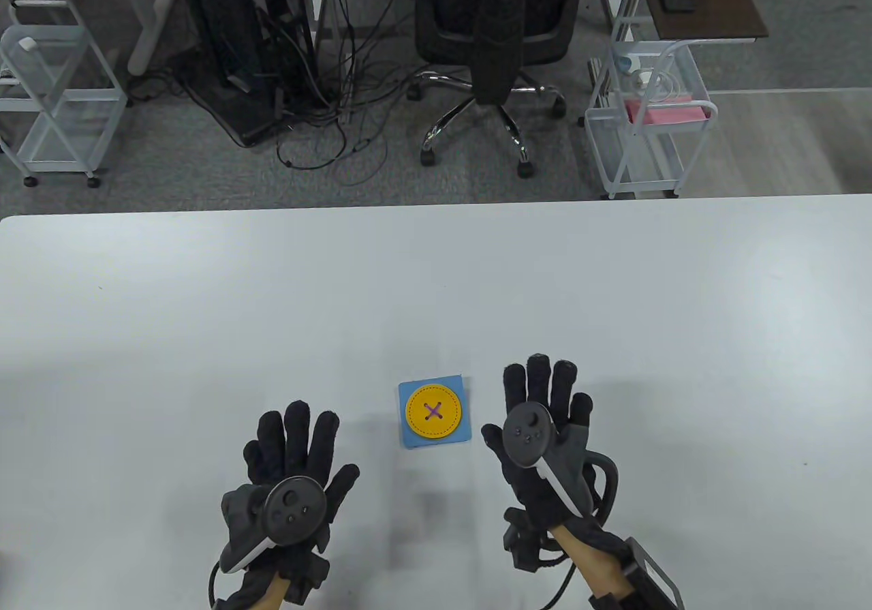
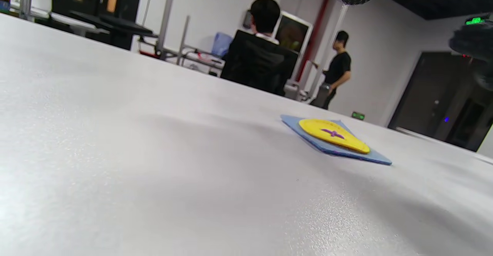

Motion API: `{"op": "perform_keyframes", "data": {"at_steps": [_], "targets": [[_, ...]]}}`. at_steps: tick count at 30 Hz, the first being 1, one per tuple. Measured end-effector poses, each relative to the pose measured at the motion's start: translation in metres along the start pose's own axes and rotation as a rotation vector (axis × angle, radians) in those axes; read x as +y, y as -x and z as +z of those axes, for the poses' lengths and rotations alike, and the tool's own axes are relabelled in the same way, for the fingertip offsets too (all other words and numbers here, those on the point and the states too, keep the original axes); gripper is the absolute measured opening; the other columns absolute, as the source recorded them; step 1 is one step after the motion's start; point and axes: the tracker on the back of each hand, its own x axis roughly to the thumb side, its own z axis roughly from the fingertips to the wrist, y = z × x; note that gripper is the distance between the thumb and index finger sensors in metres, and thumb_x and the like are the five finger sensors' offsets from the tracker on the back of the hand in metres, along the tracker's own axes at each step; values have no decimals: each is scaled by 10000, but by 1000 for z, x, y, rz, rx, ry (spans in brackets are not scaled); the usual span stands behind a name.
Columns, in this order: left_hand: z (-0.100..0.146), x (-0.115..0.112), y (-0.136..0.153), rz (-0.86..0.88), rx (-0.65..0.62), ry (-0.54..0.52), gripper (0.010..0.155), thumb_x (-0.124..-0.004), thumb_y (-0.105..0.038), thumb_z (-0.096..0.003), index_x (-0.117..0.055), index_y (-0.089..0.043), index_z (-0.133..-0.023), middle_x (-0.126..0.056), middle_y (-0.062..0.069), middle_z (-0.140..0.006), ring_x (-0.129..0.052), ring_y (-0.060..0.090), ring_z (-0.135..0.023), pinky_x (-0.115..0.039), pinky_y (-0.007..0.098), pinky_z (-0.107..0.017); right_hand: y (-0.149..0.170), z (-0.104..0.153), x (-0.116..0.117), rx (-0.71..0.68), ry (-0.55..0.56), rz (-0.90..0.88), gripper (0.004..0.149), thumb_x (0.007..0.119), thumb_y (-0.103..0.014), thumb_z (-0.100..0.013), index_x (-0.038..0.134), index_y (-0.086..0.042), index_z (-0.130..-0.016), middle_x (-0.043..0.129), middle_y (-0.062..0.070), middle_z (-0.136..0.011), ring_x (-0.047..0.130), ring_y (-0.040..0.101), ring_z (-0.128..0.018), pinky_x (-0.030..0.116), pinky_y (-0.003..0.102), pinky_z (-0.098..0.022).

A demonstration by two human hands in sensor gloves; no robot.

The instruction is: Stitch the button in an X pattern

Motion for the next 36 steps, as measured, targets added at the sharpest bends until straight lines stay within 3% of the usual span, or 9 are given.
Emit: {"op": "perform_keyframes", "data": {"at_steps": [4,7,36], "targets": [[0,-1,0,-15,2,4,703,-540,-479,-622,-238,-112,-1141,-71,335,-1122,-45,651,-935,-179,813,-579,20,1,18,-20,-101,-87,810,560,-605,-462,-72,-536,-963,-281,-274,-1021,-368,49,-973,-123,416,-823],[-1,-2,-1,-16,-6,26,716,-528,-501,-619,-234,-114,-1145,-62,337,-1124,-36,655,-935,-168,817,-576,28,-2,26,30,-170,-53,811,548,-622,-439,-80,-550,-946,-292,-296,-1001,-383,30,-954,-140,404,-816],[-3,-5,-9,-54,-37,58,725,-527,-508,-618,-228,-110,-1145,-44,340,-1117,-25,658,-927,-157,817,-571,22,3,36,2,-181,15,829,537,-645,-421,-130,-552,-904,-315,-292,-981,-396,29,-938,-158,404,-803]]}}
